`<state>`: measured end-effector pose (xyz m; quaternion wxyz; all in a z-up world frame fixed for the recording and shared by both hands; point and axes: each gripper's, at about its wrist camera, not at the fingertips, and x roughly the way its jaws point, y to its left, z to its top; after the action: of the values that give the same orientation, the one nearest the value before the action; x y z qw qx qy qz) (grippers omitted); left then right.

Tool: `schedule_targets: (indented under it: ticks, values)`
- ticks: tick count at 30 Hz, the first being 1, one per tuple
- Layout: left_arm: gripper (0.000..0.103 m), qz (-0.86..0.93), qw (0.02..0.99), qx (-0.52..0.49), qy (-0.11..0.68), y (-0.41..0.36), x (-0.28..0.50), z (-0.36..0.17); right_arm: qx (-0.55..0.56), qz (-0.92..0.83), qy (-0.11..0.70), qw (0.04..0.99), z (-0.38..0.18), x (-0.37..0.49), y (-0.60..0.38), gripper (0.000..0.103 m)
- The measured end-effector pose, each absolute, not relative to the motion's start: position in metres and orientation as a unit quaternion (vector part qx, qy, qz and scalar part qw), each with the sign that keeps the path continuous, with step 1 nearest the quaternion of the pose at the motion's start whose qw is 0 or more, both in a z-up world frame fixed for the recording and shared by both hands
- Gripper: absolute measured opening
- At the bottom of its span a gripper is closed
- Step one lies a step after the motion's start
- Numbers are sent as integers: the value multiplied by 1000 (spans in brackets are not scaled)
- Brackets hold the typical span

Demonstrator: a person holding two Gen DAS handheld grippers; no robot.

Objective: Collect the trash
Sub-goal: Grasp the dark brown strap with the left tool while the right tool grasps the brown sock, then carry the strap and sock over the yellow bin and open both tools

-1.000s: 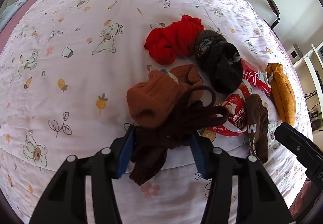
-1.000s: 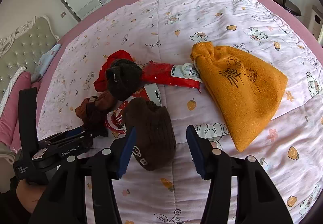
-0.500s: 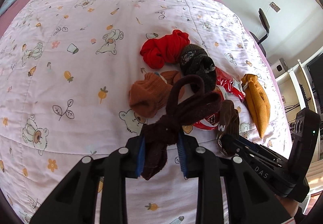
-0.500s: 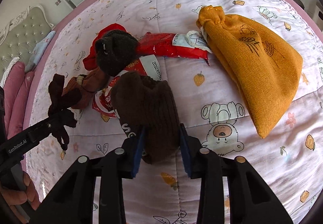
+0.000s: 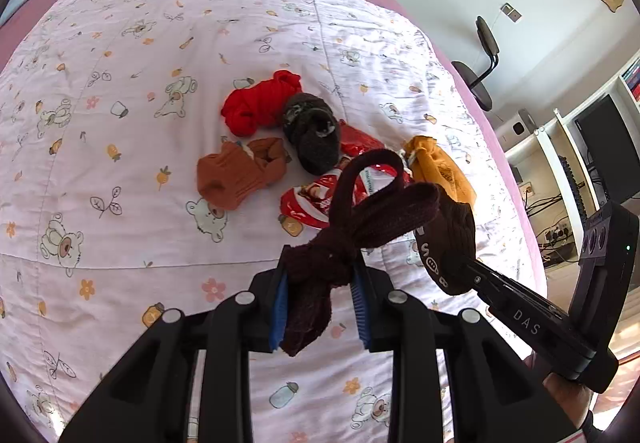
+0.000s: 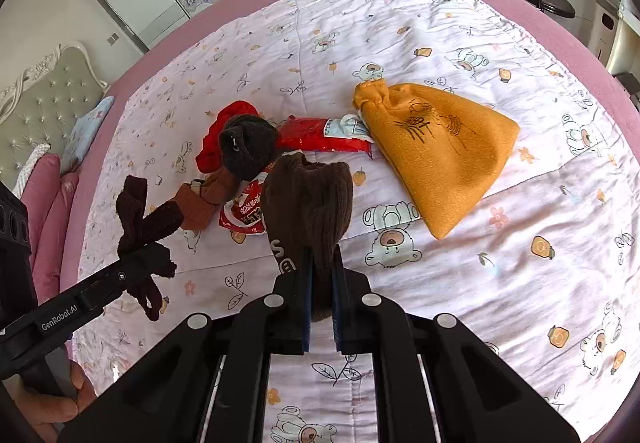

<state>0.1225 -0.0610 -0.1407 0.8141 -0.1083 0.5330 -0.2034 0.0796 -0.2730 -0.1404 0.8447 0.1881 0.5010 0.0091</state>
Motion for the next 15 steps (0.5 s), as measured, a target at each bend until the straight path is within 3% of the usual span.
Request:
schedule_targets:
  ticks: [15]
  values:
    - [28, -354, 768, -39, 533, -208, 57, -92, 245, -116, 434, 859, -69, -49, -377, 8]
